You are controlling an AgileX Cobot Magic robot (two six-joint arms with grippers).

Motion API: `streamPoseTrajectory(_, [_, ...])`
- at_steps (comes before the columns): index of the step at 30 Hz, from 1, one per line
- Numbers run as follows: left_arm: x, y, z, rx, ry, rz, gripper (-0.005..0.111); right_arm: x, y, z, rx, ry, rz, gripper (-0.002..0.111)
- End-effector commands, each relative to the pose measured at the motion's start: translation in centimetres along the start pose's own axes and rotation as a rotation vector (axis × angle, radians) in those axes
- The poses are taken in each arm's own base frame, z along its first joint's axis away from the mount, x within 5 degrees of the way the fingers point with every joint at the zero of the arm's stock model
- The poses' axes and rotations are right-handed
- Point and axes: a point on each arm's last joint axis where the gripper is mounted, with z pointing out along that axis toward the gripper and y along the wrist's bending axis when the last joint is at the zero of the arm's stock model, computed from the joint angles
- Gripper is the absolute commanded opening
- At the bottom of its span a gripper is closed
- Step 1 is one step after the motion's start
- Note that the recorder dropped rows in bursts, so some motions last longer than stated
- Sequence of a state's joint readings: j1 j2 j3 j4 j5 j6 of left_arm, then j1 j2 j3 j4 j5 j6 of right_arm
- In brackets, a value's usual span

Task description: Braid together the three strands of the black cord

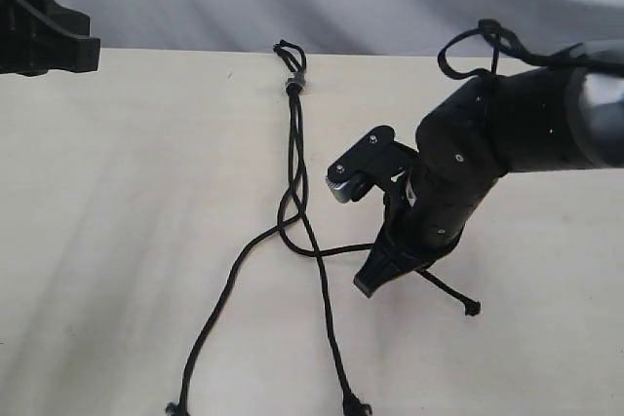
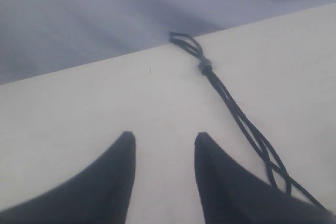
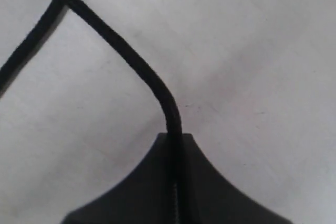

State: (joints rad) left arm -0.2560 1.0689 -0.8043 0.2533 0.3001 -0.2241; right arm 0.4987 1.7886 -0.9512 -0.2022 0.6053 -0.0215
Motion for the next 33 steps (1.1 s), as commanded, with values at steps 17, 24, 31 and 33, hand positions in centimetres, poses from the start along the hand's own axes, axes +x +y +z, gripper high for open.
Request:
streamPoseTrajectory(17, [1.5, -3.4, 2.9, 0.126, 0.118, -0.037, 0.036, 0.5, -3.8, -11.7, 0.311, -0.442, 0.092, 0.105])
streamPoseTrajectory(24, [7.2, -14.4, 7.8, 0.33, 0.526, 0.135, 0.036, 4.2, -4.8, -17.0, 0.49, -0.692, 0.237, 0.105])
streamPoseTrajectory(31, [10.5, -19.8, 10.3, 0.334, 0.706, 0.195, 0.036, 4.6, -4.8, -16.7, 0.504, -0.699, 0.241, 0.105])
streamPoseTrajectory(33, [11.1, -20.8, 11.0, 0.317, 0.749, 0.211, 0.037, 4.6, -4.9, -16.7, 0.507, -0.7, 0.25, 0.105])
